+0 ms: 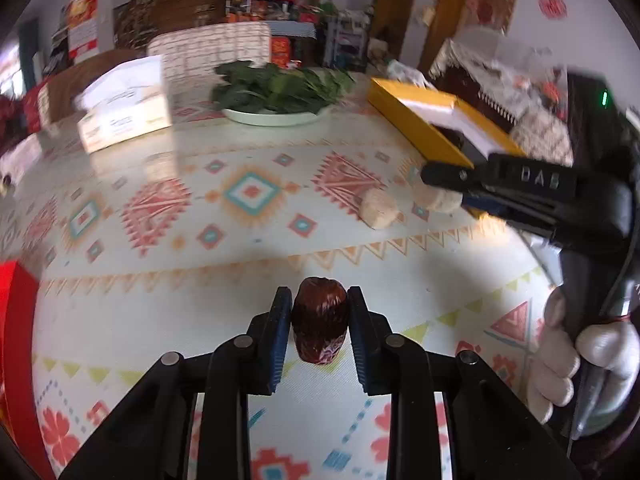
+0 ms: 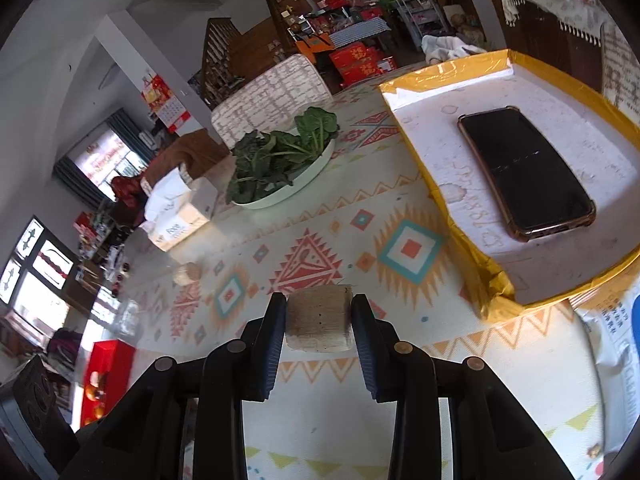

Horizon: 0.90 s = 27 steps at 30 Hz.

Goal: Organize fruits
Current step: 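Carry the date and biscuit into the red tray and open both grippers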

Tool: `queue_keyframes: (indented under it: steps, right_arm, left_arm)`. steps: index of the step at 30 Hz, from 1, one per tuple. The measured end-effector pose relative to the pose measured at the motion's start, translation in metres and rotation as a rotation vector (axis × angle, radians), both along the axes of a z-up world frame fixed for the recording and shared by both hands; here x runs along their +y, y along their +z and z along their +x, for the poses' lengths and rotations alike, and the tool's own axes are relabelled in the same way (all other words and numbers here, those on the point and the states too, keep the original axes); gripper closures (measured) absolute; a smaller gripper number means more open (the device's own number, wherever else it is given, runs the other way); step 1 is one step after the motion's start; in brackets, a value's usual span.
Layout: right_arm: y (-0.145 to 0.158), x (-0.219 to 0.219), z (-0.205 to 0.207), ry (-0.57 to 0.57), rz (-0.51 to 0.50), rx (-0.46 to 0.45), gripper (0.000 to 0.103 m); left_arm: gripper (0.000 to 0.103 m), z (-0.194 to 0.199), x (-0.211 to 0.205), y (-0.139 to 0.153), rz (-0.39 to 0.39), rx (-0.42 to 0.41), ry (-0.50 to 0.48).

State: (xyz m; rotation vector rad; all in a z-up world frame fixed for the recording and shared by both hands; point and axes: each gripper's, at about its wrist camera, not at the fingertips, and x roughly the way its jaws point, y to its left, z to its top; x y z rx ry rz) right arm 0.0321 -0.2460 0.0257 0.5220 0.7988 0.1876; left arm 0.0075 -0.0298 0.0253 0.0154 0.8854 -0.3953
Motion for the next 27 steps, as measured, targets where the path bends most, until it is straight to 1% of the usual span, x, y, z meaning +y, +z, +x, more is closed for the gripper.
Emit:
queue_keyframes:
  steps: [2,6,7,10,12,14,18,21,24,27]
  right_arm:
    - [-0.001,0.002,-0.001,0.011,0.015,-0.001,0.066]
    - [-0.001,0.009,-0.002,0.022,0.008,-0.005,0.066]
    - [-0.001,0.012,-0.002,0.026,0.002,-0.006,0.066]
    - [0.001,0.021,-0.003,0.028,-0.029,-0.004,0.066]
    - [0.005,0.031,-0.007,0.038,-0.05,-0.004,0.066]
    - [0.009,0.04,-0.011,0.052,-0.057,-0.008,0.066]
    - [0.02,0.07,-0.024,0.114,-0.046,-0.007,0.066]
    - [0.033,0.101,-0.033,0.172,-0.055,-0.019,0.066]
    - [0.044,0.136,-0.04,0.232,-0.069,-0.034,0.066]
    - [0.049,0.174,-0.044,0.299,-0.077,-0.037,0.066]
  left_arm:
    - [0.076,-0.005,0.018,0.005,-0.035,0.002,0.034]
    - [0.076,-0.02,0.058,0.013,-0.111,0.008,0.106]
    - [0.076,-0.025,0.072,0.014,-0.131,0.008,0.131]
    - [0.076,-0.038,0.102,0.019,-0.155,0.0,0.19]
    - [0.076,-0.049,0.128,0.025,-0.19,-0.007,0.232]
    - [0.076,-0.062,0.156,0.033,-0.218,-0.028,0.279]
    - [0.076,-0.088,0.208,0.043,-0.241,-0.077,0.37]
    - [0.076,-0.101,0.241,0.044,-0.259,-0.091,0.437]
    - [0.076,-0.116,0.279,0.039,-0.261,-0.1,0.523]
    - [0.076,-0.123,0.306,0.03,-0.262,-0.09,0.588]
